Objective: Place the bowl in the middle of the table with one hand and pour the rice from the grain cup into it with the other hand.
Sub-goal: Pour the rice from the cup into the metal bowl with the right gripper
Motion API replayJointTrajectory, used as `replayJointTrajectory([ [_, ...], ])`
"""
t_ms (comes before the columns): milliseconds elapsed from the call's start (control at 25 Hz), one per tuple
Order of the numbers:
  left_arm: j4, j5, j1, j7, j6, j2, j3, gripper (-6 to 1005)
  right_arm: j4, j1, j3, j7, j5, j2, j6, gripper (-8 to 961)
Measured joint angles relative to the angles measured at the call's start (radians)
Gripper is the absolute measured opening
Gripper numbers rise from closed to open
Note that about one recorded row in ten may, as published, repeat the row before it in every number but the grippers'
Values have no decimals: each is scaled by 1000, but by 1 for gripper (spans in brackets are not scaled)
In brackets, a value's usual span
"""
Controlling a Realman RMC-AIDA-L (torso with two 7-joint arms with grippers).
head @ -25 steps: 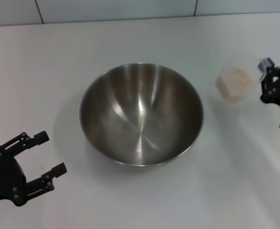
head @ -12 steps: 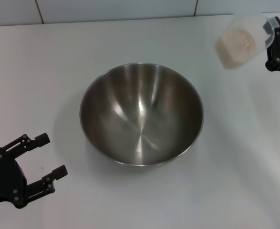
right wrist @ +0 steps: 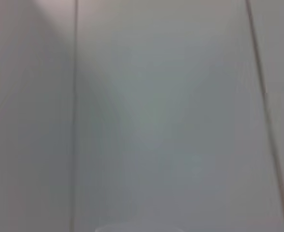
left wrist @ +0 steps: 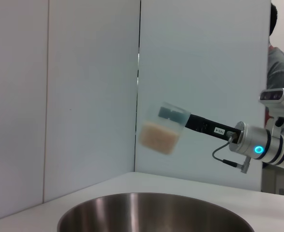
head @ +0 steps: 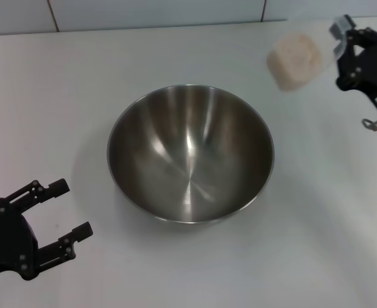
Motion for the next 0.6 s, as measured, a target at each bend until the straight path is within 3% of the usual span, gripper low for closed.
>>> replayJointTrajectory([
  [200, 0, 0, 4, 0, -1, 0, 0, 771, -24, 43, -61, 40, -62, -1, -1, 11],
  [320, 0, 0, 5, 0, -1, 0, 0, 771, -50, 72, -145, 77, -67, -1, -3, 12],
  [360, 0, 0, 6, 0, -1, 0, 0, 771, -65, 91, -217, 88, -68, -1, -11, 12],
  [600, 0, 0, 5, 0, -1, -1, 0, 771, -115, 120, -339, 113, -68, 1, -30, 13],
])
